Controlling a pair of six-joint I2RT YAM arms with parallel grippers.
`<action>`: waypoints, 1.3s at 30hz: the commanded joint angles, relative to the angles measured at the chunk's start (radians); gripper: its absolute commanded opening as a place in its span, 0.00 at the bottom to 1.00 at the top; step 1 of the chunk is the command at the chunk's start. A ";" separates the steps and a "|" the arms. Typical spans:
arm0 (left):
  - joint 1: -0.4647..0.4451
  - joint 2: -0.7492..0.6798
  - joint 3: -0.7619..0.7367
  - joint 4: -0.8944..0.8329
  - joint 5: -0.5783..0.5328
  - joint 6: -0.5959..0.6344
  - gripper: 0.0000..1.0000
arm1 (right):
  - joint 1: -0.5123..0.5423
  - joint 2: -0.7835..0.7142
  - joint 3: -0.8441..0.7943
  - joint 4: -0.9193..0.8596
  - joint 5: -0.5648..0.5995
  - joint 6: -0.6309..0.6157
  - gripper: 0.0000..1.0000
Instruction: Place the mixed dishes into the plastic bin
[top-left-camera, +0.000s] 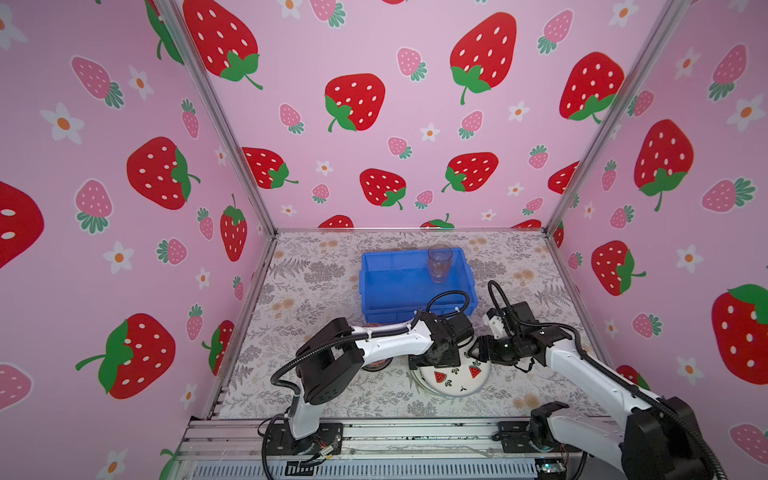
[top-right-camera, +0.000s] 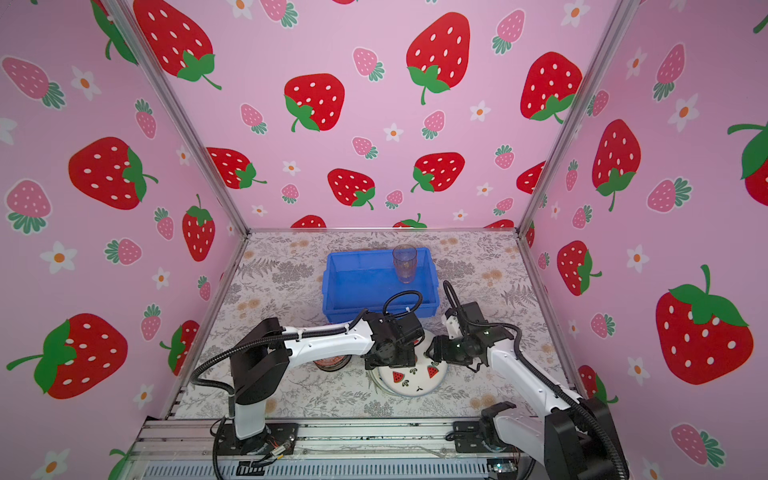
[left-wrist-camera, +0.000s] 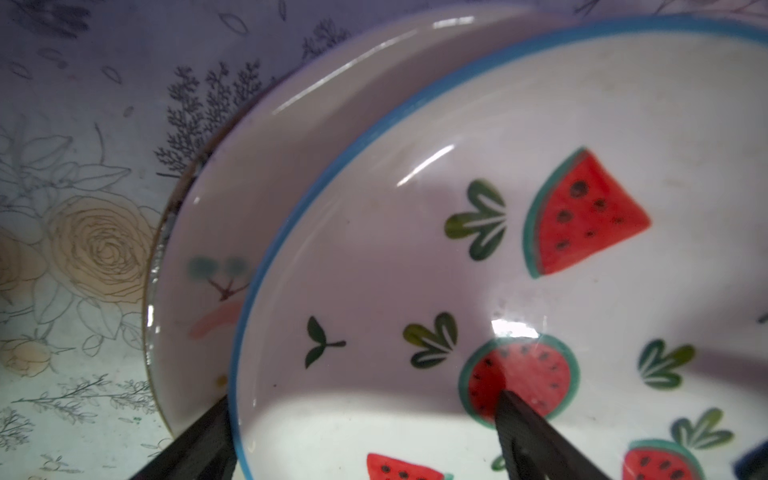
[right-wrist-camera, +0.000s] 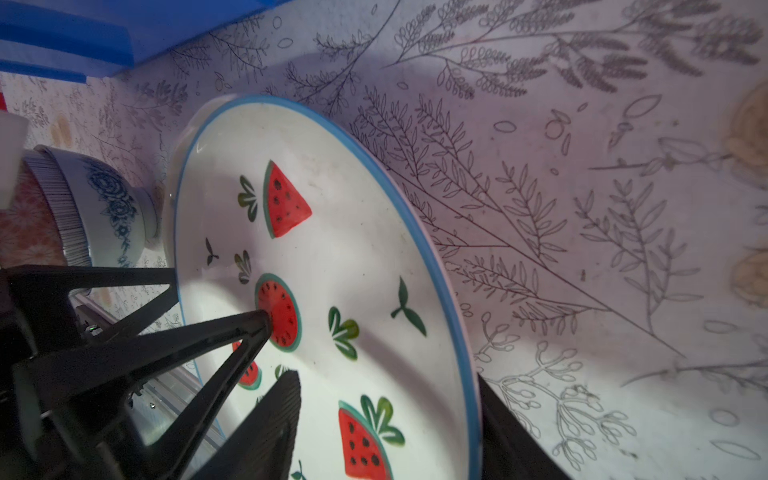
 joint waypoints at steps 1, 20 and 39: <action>-0.002 0.011 0.022 0.038 0.022 -0.004 0.95 | -0.004 -0.020 -0.005 0.006 -0.026 0.021 0.61; -0.002 -0.007 0.023 0.055 0.018 -0.002 0.95 | -0.006 -0.049 0.040 -0.029 0.003 0.034 0.37; 0.007 -0.018 0.018 0.058 0.014 0.002 0.95 | -0.017 -0.068 0.113 -0.069 -0.001 0.046 0.31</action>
